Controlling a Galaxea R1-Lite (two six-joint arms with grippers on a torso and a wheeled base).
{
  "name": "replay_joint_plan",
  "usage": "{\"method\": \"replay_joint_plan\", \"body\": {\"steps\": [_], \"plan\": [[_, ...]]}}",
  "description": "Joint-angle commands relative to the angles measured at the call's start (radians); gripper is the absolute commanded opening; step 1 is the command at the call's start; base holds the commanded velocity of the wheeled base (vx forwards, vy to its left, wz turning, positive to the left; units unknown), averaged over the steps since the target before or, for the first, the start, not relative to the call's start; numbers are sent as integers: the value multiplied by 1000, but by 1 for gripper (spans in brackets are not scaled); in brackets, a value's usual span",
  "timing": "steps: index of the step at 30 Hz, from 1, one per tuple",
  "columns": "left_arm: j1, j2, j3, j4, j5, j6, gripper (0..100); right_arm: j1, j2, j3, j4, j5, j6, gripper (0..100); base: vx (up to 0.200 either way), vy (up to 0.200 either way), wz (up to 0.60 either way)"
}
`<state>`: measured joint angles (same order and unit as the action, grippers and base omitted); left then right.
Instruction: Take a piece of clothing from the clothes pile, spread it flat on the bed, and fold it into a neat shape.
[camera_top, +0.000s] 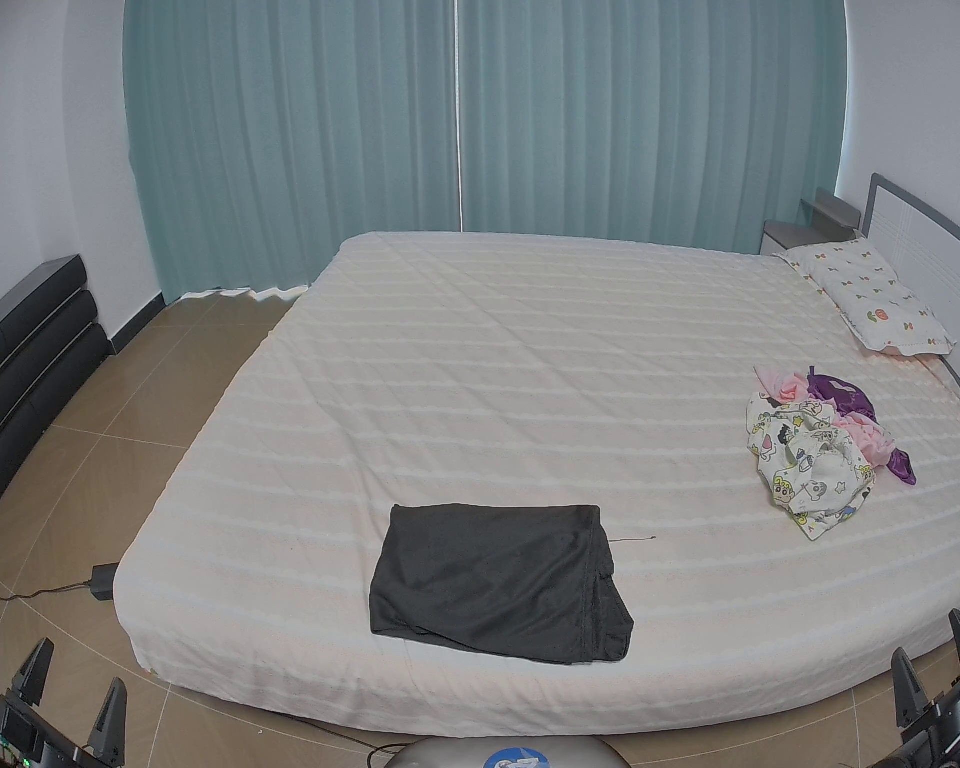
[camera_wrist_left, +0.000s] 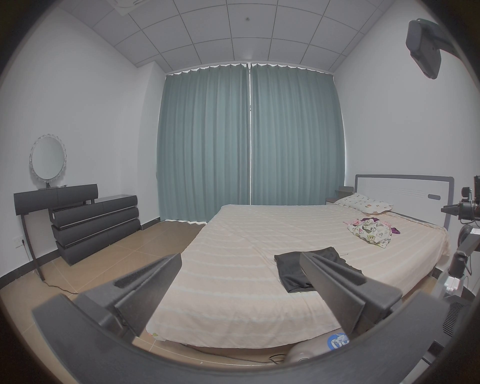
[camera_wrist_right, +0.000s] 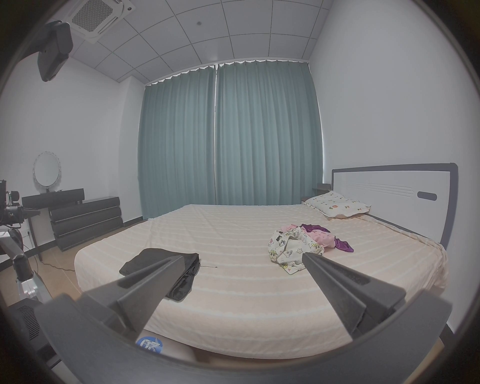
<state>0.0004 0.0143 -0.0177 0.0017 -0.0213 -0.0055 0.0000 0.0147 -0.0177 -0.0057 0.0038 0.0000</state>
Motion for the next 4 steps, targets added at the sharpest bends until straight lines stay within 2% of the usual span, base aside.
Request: {"method": "replay_joint_plan", "body": {"steps": [1, 4], "plan": [[0, -11, 18, 0, 0, -1, 100, 0, -12, 18, 0, 1, 2, 100, 0, 0, 0], [0, -11, 18, 1, 0, -1, 100, 0, -12, 18, 0, 1, -2, 100, 0, 0, 0]]}}
